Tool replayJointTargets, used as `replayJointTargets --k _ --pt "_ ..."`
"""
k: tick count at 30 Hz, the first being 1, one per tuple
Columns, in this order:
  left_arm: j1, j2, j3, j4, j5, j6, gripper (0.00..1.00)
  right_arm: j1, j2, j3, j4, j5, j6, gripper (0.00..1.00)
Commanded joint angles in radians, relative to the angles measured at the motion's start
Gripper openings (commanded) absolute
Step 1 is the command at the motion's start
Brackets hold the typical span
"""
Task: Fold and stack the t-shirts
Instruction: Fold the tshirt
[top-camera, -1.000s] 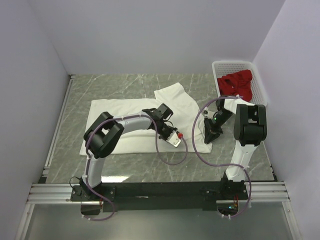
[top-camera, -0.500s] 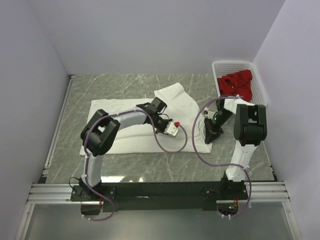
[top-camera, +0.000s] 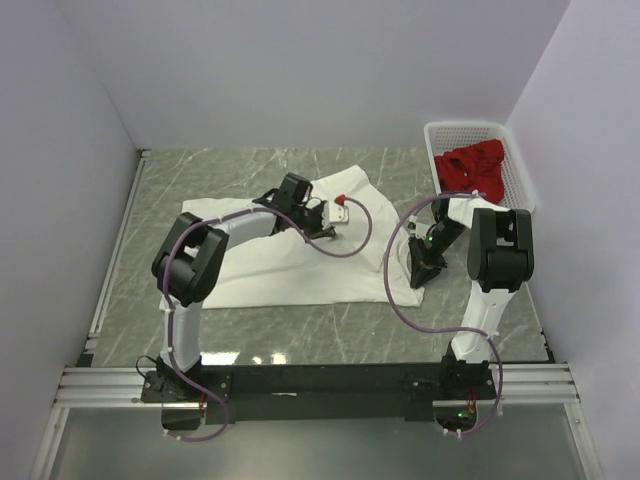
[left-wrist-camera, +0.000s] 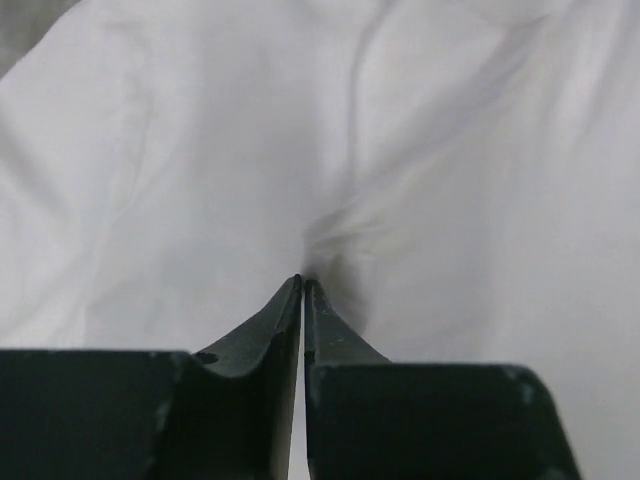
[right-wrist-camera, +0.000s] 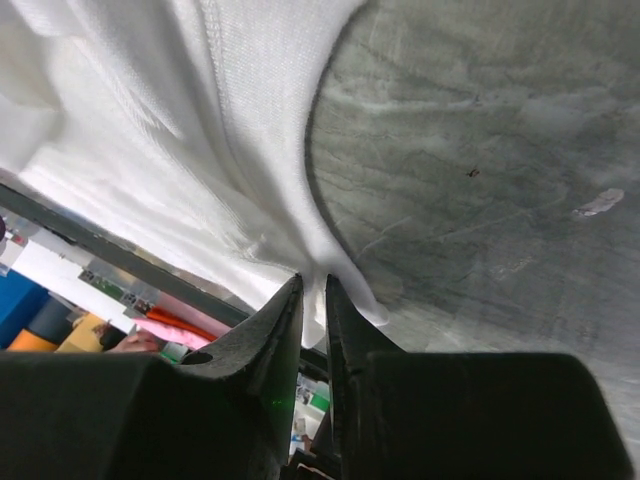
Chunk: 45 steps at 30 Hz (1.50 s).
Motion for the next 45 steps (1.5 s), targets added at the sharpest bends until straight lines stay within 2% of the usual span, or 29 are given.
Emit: replayJointTargets --k 1,3,4,7,11,14,15,21,27,35,40,45 --pt "0.066 -0.019 0.038 0.134 -0.084 -0.238 0.13 -0.001 -0.029 0.006 -0.002 0.002 -0.009 0.22" --pt "0.081 -0.039 0.029 0.135 -0.071 -0.256 0.20 -0.001 -0.035 0.010 -0.010 -0.001 -0.009 0.21" --pt "0.081 -0.048 0.000 0.146 -0.075 -0.259 0.27 -0.001 -0.044 0.013 -0.013 -0.004 -0.010 0.20" --pt "0.083 -0.093 -0.055 0.189 -0.069 -0.277 0.33 -0.002 -0.063 0.021 -0.016 -0.007 -0.009 0.20" --pt "0.067 -0.147 -0.093 0.163 0.064 -0.207 0.33 0.001 -0.072 0.026 -0.027 -0.009 -0.010 0.19" --pt "0.015 -0.147 -0.067 0.051 0.110 -0.100 0.31 -0.001 -0.092 0.017 -0.027 -0.010 -0.012 0.18" --pt "-0.018 -0.130 -0.046 0.002 0.107 -0.052 0.31 -0.001 -0.097 0.015 -0.030 -0.010 -0.012 0.19" --pt "-0.133 -0.059 -0.014 -0.029 0.052 0.124 0.42 -0.001 -0.084 0.015 -0.056 -0.039 -0.006 0.23" --pt "-0.180 0.023 0.069 -0.075 0.009 0.181 0.47 -0.002 -0.057 0.029 -0.080 -0.068 -0.003 0.27" --pt "-0.198 0.063 0.111 -0.172 -0.011 0.276 0.46 -0.002 -0.048 0.035 -0.080 -0.049 -0.009 0.27" --pt "-0.215 0.093 0.140 -0.198 -0.044 0.277 0.45 -0.004 -0.048 0.027 -0.079 -0.042 -0.010 0.27" --pt "-0.223 0.137 0.202 -0.192 -0.084 0.206 0.36 -0.007 -0.051 0.013 -0.073 -0.032 -0.015 0.27"
